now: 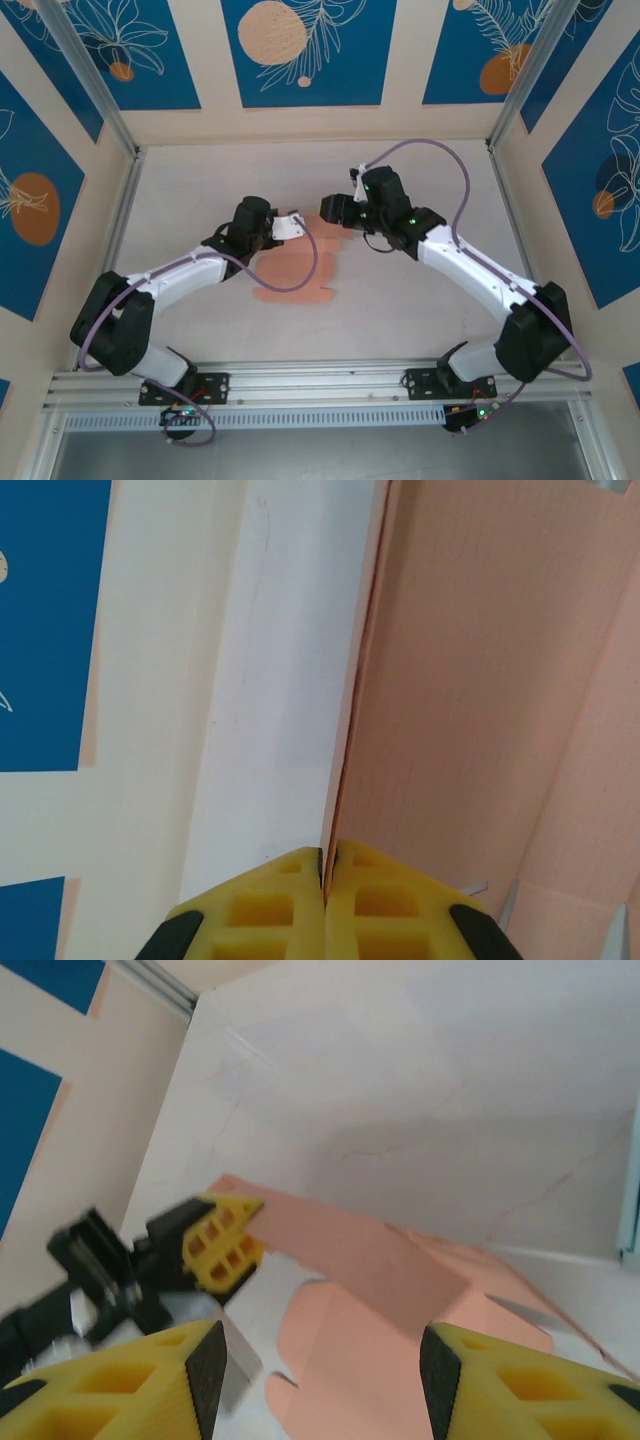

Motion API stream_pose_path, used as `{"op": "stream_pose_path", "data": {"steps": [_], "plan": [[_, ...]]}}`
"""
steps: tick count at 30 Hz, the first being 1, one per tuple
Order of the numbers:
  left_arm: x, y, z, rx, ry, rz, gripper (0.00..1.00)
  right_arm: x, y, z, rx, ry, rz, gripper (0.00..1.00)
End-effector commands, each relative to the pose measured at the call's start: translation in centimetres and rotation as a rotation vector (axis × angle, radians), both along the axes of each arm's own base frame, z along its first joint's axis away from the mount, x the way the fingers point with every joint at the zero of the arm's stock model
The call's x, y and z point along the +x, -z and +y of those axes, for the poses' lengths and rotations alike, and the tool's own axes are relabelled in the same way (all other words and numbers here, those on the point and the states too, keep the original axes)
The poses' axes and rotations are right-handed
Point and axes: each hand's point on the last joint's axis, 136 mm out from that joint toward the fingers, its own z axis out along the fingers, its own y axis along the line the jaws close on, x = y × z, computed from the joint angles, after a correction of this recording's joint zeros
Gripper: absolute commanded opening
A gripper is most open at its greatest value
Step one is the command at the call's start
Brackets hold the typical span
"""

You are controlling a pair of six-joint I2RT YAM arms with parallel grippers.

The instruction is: Fold the paper box

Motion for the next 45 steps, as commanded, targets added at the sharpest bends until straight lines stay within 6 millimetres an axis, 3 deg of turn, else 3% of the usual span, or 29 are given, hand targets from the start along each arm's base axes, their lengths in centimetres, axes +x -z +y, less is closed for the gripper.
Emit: {"op": "stream_pose_path", "data": {"steps": [1,5,13,23,31,37,41,43,45], "plan": [[0.1,-0.3,-0.5,0.003,0.001,-0.050,0.00,0.9,1.4,0.4,-0.046,0.035,0.098,0.56],[0.2,-0.4,-0.7,-0.001,-0.008,-0.064,0.00,1.6,2.5,1.7,-0.013,0.027,0.165,0.55],[0.5,-0.5,-0.7,-0.003,-0.023,-0.076,0.00,0.8,5.5,3.3,0.049,0.009,0.262,0.54],[0.1,0.3,-1.5,-0.012,-0.003,-0.072,0.00,2.3,6.4,5.3,0.123,0.002,0.281,0.51],[0.0,-0.6,-1.3,-0.045,-0.014,-0.096,0.00,3.3,7.3,7.1,0.238,0.011,0.335,0.49],[-0.2,-0.8,-1.2,-0.051,-0.016,-0.100,0.00,3.6,7.4,7.5,0.276,0.027,0.332,0.27],[0.2,-0.4,-0.7,-0.011,-0.042,-0.103,0.00,3.0,7.2,7.3,0.234,0.017,0.321,0.29],[0.3,-0.1,-0.4,0.006,-0.050,-0.108,0.00,2.3,7.1,6.9,0.212,0.010,0.311,0.41],[0.4,0.1,-0.3,0.026,-0.056,-0.110,0.00,1.6,7.0,6.2,0.197,0.007,0.298,0.45]]}}
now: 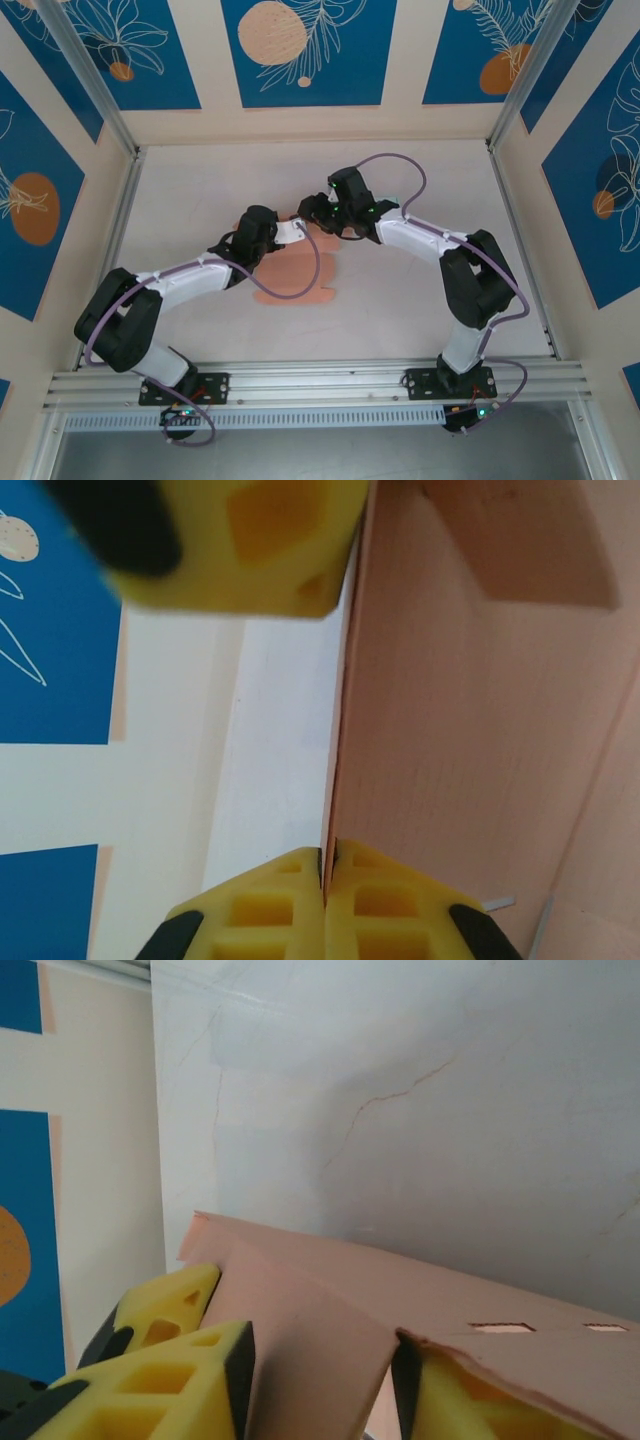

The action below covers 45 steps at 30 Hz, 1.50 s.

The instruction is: Fold the paper box

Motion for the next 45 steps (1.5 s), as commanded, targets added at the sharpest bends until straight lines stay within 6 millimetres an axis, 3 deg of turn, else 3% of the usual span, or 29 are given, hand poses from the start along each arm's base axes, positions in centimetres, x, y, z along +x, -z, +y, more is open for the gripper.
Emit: {"op": "stream_pose_path", "data": {"steps": [1,5,9,11,17,25,33,35,40,45], "plan": [[0.2,-0.5,-0.5,0.012,0.003,-0.035,0.00,-2.4,-1.5,-0.7,-0.015,-0.046,-0.038,0.47],[0.3,0.0,-0.4,0.049,0.009,-0.035,0.00,-4.6,-1.1,-3.9,-0.071,-0.008,-0.058,0.48],[0.3,0.1,-0.5,0.058,0.018,-0.035,0.00,-7.1,0.6,-7.0,-0.092,0.061,-0.048,0.45],[0.2,0.2,-0.5,0.061,0.022,-0.035,0.00,-8.1,2.0,-7.8,-0.097,0.083,-0.040,0.40],[0.3,0.6,-0.6,0.063,0.023,-0.025,0.00,-8.7,6.3,-9.2,-0.169,0.130,-0.041,0.39],[0.4,1.0,-0.5,0.077,0.021,-0.019,0.00,-5.3,8.6,-7.2,-0.138,0.089,-0.078,0.40],[0.3,0.9,-0.5,0.073,0.025,-0.014,0.00,-3.0,8.5,-5.0,-0.105,0.048,-0.113,0.43],[0.3,0.9,-0.6,0.071,0.024,-0.014,0.00,-2.9,8.0,-4.4,-0.092,0.033,-0.125,0.40],[0.3,0.8,-0.6,0.062,0.019,-0.008,0.00,-2.8,7.1,-3.2,-0.092,0.007,-0.137,0.20],[0.3,1.0,-0.8,0.052,0.019,0.005,0.00,-3.0,7.0,-1.9,-0.073,-0.012,-0.136,0.19]]}}
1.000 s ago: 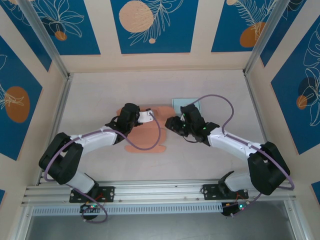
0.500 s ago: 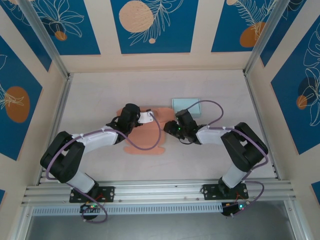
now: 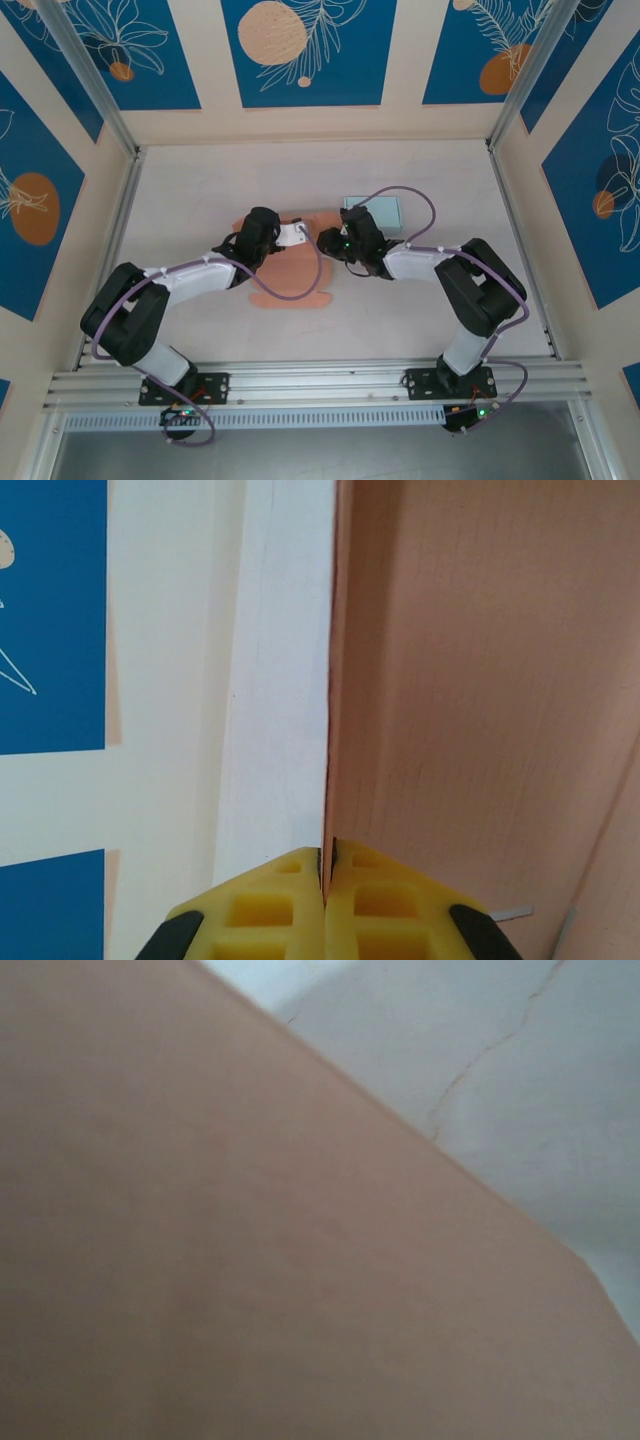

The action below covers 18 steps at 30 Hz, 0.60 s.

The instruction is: Fold the paper box

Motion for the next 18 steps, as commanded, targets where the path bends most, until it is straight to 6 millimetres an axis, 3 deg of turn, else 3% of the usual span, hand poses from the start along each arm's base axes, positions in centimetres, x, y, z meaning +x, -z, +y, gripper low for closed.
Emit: {"op": "stream_pose_path", "data": {"steps": [1,5,9,14,18], "plan": [[-0.1,-0.2,-0.9,-0.016,0.013,0.009,0.00,0.2,-0.6,1.8,0.030,-0.039,-0.016,0.18],[-0.3,0.4,-1.1,-0.002,0.017,0.016,0.00,0.4,0.9,2.7,0.030,-0.034,0.010,0.17],[-0.3,0.9,-1.2,0.013,0.012,-0.002,0.00,0.8,2.0,3.6,0.078,-0.040,0.021,0.07],[-0.4,1.4,-0.3,0.048,-0.014,-0.053,0.00,0.2,2.0,4.0,0.098,-0.069,0.026,0.09],[-0.1,1.5,0.3,0.079,-0.020,-0.133,0.00,-0.9,1.5,2.8,0.052,-0.066,0.040,0.12]]}}
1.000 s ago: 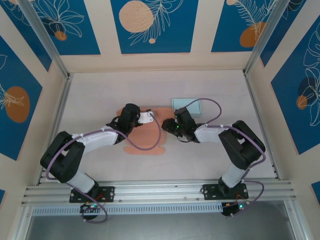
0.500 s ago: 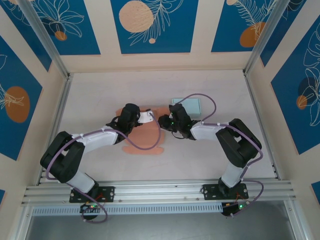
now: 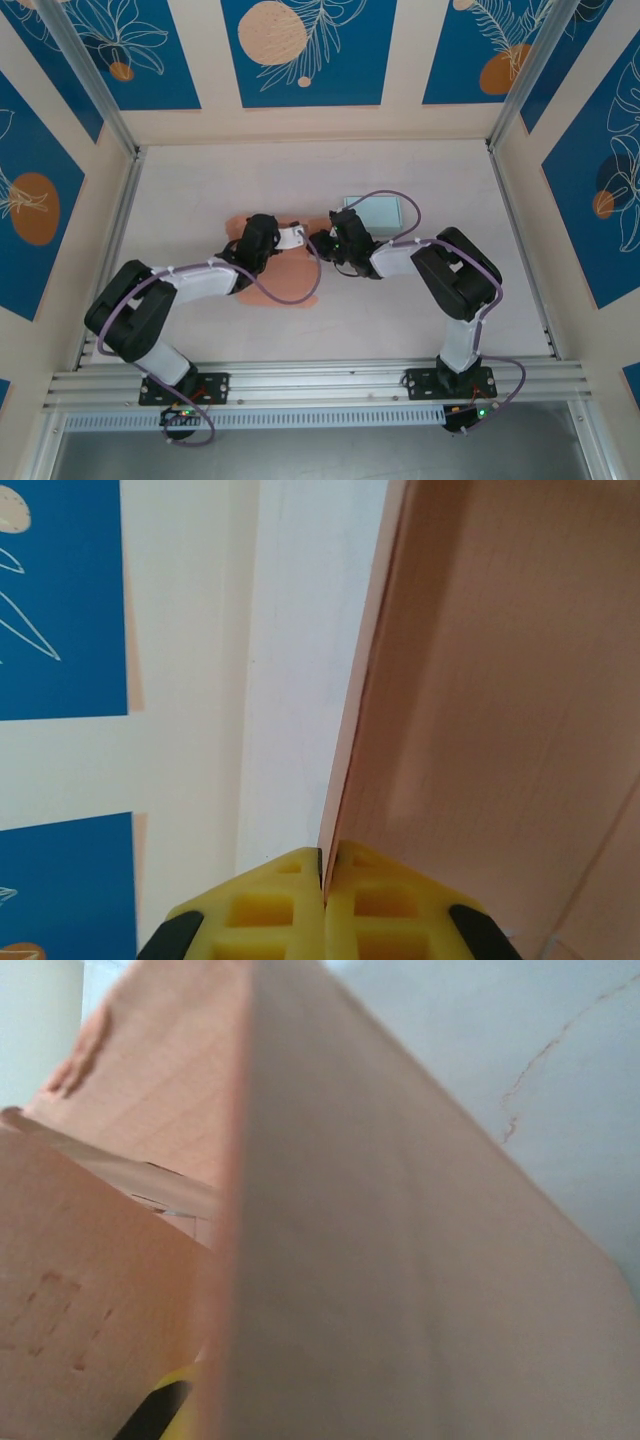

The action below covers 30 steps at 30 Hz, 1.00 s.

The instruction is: Fold the paper box

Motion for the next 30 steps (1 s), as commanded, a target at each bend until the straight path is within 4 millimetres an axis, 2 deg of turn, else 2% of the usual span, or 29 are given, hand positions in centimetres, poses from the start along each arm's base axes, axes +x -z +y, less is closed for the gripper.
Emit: {"op": "stream_pose_path", "data": {"steps": [1,4,9,15,18,21,23,25,28,30], "plan": [[-0.2,0.4,-1.1,0.031,0.046,-0.072,0.00,-1.9,-0.9,-0.5,-0.030,-0.033,0.014,0.14],[0.2,0.4,-1.2,0.041,0.054,-0.132,0.00,-2.6,-1.5,-1.8,-0.079,-0.033,0.014,0.20],[0.9,0.6,-1.1,0.080,0.041,-0.189,0.00,-3.2,-2.9,-3.8,-0.095,-0.019,-0.001,0.22],[1.0,-0.4,-1.6,0.048,0.047,-0.206,0.00,-3.4,-6.4,-5.5,-0.053,-0.039,-0.070,0.23],[1.0,-1.7,-2.0,0.021,0.058,-0.223,0.00,-2.8,-8.3,-7.6,-0.083,-0.031,-0.126,0.23],[0.9,-2.3,-2.3,0.004,0.075,-0.226,0.00,-1.7,-9.6,-10.8,-0.093,0.023,-0.161,0.23],[0.9,-2.6,-2.3,0.001,0.075,-0.232,0.00,-0.8,-9.8,-12.9,-0.079,0.065,-0.159,0.23],[0.9,-2.6,-2.3,-0.001,0.073,-0.234,0.00,0.1,-9.7,-14.1,-0.048,0.076,-0.145,0.23],[1.0,-2.6,-2.3,-0.006,0.071,-0.233,0.00,1.5,-8.4,-14.1,-0.033,0.049,-0.118,0.22],[1.0,-2.5,-2.3,-0.004,0.072,-0.232,0.00,2.3,-7.7,-13.3,-0.018,0.009,-0.110,0.21]]}}
